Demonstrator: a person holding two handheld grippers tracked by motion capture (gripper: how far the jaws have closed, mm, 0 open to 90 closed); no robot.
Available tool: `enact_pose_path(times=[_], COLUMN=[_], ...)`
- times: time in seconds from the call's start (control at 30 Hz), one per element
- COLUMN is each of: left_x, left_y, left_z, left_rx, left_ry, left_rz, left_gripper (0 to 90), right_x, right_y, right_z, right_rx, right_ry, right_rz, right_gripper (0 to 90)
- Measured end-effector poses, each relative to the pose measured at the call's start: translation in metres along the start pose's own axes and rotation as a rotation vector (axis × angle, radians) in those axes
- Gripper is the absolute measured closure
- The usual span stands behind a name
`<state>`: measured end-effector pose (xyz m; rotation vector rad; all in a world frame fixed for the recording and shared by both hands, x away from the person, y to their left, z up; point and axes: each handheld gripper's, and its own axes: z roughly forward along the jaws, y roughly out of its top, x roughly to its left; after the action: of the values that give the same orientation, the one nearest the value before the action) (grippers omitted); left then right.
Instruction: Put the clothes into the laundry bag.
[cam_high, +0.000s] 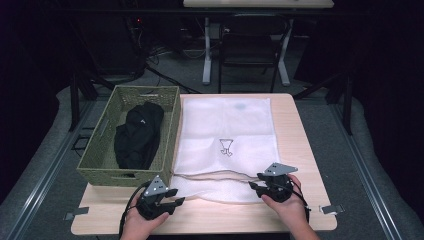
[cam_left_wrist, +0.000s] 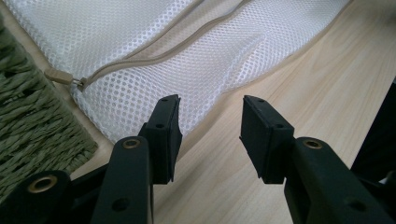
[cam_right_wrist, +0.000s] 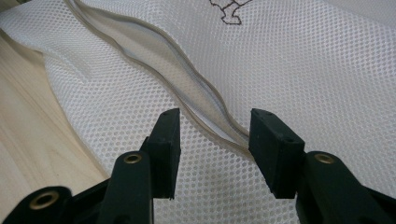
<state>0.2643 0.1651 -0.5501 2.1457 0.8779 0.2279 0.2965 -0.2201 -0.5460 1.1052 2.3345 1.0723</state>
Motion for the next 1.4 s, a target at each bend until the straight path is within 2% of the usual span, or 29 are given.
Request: enact_pose_path(times=[0.23, 0.37, 0.4, 0.43, 0.47, 0.67, 0.93, 1.4], left_x=[0.002, 0.002, 0.001, 0.002, 0.002, 0.003, 0.006, 0.014], left_y=[0.001, 0.001, 0.001, 0.002, 0.002, 0.002, 0.002, 0.001], left_z=[-0.004, -0.008, -0.009, -0.011, -0.012, -0.019, -0.030, -0.044], left_rx=[-0.009, -0.023, -0.026, -0.024, -0.031, -0.044, -0.072, -0.101], left_ry=[0.005, 0.013, 0.014, 0.021, 0.019, 0.028, 0.064, 0.095], left_rz=[-0.005, 0.001, -0.010, 0.001, -0.010, -0.017, -0.045, -0.075], left_gripper=[57.7, 57.8, 57.8, 57.8, 57.8, 57.5, 55.8, 55.2], right_x=[0.000, -0.001, -0.001, -0.001, -0.001, -0.002, -0.002, -0.002], right_y=[-0.001, -0.001, -0.001, -0.001, -0.001, -0.001, -0.001, -0.002], right_z=[0.000, 0.000, 0.000, 0.000, 0.000, 0.000, -0.001, -0.001], right_rx=[0.000, 0.004, 0.005, 0.005, 0.006, 0.005, 0.003, 0.004], right_ry=[-0.006, -0.010, -0.012, -0.012, -0.013, -0.018, -0.019, -0.020], right_rz=[-0.016, -0.006, -0.003, -0.003, -0.001, 0.001, 0.004, 0.006], right_gripper=[53.9, 53.4, 52.3, 52.3, 52.2, 50.7, 50.7, 50.3])
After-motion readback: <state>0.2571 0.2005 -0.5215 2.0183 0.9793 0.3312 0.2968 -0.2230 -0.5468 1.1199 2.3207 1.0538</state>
